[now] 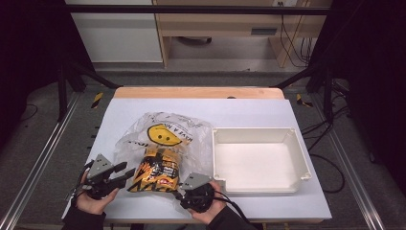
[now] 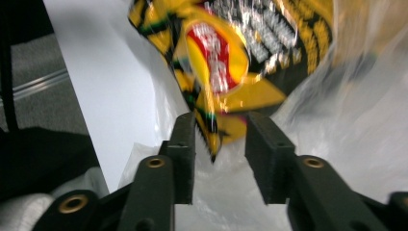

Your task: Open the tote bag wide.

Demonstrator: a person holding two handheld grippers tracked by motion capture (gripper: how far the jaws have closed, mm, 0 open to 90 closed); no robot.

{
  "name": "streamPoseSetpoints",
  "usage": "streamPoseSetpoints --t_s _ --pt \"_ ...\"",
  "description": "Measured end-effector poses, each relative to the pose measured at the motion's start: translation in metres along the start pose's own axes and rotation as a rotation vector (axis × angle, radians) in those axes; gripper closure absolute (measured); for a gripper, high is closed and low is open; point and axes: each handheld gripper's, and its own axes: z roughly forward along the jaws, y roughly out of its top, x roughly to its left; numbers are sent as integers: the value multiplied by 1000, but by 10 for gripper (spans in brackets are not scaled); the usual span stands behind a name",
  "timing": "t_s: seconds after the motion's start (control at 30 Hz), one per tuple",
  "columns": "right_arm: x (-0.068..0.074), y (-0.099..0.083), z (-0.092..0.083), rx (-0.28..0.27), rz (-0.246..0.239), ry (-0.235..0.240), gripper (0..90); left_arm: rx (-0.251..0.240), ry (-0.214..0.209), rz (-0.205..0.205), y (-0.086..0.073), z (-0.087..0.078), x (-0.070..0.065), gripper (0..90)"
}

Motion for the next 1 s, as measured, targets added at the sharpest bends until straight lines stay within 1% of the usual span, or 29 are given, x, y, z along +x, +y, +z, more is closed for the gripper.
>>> streamPoseSetpoints --t_s 0.1,0.17,0.23,0.33,0.43,0.53,0.6,0.63,0.7,0.77,0.8,0.87,0.97,1.0 --pt "1 -3 3 16 3 14 777 2 -1 0 0 1 0 564" --pt "3 -3 3 24 0 10 846 1 -3 1 0 1 1 564" --pt "3 -1 2 25 -1 18 881 2 -6 -3 0 1 1 564" --pt "5 2 -2 15 0 25 893 -9 -10 -7 0 0 2 564" --pt "5 7 -8 1 -5 37 896 -31 -17 -17 0 -2 2 555" --pt "5 12 -15 -15 -3 45 898 -83 -42 -45 2 -7 3 536" --pt "3 16 -20 -26 4 48 898 -116 -44 -35 4 -11 5 524" --pt "2 18 -22 -35 8 47 899 -133 -45 -43 5 -14 6 520" --pt "0 21 -26 -44 17 47 899 -167 -60 -55 7 -19 8 512" --pt "-2 24 -29 -55 21 47 900 -184 -58 -52 8 -23 8 501" --pt "-3 26 -31 -60 24 47 900 -192 -65 -57 9 -24 8 492" --pt "-6 30 -34 -72 29 51 900 -206 -66 -58 10 -26 8 483" --pt "-11 38 -41 -92 35 38 900 -228 -65 -62 12 -31 8 472" --pt "-12 39 -42 -96 39 37 900 -239 -73 -69 12 -33 9 468"
